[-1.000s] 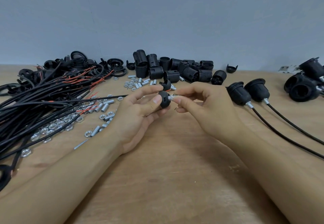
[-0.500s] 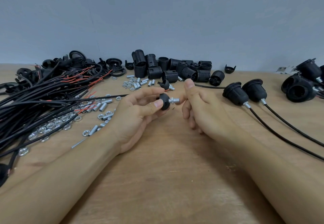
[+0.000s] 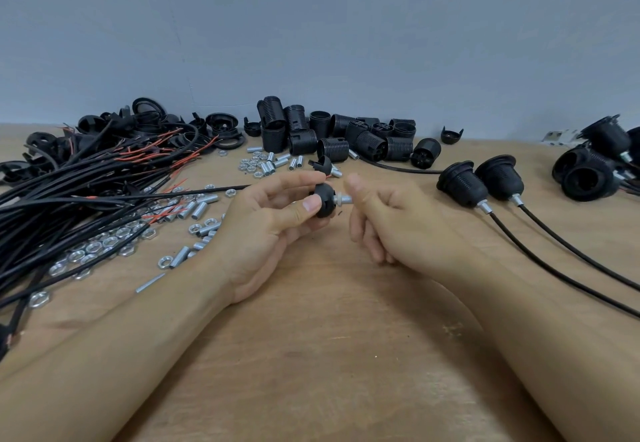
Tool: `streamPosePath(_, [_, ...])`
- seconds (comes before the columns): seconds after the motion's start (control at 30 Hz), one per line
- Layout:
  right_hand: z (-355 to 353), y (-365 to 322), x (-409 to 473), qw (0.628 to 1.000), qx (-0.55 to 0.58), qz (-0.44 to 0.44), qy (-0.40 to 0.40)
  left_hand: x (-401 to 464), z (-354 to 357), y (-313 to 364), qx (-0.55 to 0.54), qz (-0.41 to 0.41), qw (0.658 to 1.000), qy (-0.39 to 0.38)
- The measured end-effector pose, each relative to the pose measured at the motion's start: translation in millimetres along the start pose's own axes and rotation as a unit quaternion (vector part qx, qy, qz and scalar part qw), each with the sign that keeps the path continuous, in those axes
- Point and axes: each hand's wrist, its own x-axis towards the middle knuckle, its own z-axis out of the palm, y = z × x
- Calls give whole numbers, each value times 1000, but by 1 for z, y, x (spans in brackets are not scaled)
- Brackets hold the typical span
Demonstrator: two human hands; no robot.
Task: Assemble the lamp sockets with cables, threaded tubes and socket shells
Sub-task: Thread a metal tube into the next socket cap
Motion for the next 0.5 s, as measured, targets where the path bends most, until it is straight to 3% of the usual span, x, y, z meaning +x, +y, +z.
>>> streamPosePath(0.3, [-2, 0, 1, 1000, 3, 24, 11, 0, 1, -1, 3, 2, 1000, -7])
streamPosePath(0.5, [-2, 2, 1, 1000, 0, 1, -25, -1, 1, 0, 2, 3, 1000, -12])
